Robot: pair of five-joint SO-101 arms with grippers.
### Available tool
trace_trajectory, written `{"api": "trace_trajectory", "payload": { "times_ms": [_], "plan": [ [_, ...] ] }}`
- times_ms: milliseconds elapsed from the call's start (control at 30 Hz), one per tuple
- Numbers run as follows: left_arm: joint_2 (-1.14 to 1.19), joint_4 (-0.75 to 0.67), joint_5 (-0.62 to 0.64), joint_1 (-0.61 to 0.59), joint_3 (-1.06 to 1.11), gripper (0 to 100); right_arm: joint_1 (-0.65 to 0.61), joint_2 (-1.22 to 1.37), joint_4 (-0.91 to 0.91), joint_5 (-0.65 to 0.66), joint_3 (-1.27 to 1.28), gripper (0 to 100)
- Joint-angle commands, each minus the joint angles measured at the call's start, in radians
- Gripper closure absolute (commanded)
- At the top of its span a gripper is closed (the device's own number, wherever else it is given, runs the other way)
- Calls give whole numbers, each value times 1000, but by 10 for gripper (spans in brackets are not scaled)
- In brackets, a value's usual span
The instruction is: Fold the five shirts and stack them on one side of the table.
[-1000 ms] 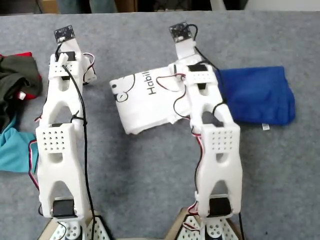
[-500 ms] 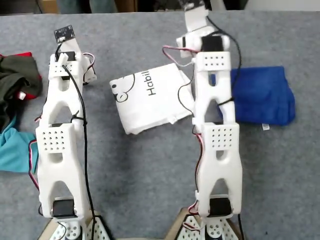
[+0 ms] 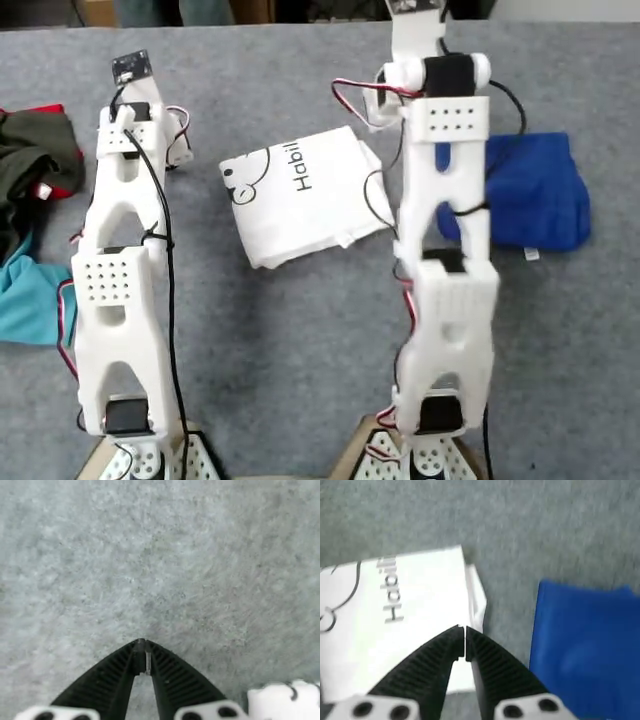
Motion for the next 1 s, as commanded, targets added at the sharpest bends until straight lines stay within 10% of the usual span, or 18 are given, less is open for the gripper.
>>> {"api": "trace_trajectory", "payload": {
  "times_ms": [0, 367, 967],
  "plan": [
    [-23, 100, -28, -5, -171, 971, -25, -272, -14, -106, 360, 982],
    [23, 98, -25, -74, -232, 970, -49, -314, -204, -486, 837, 633],
    [32, 94, 8, -90, -232, 969, -63, 113, -397, -540, 754, 655]
  ]
}}
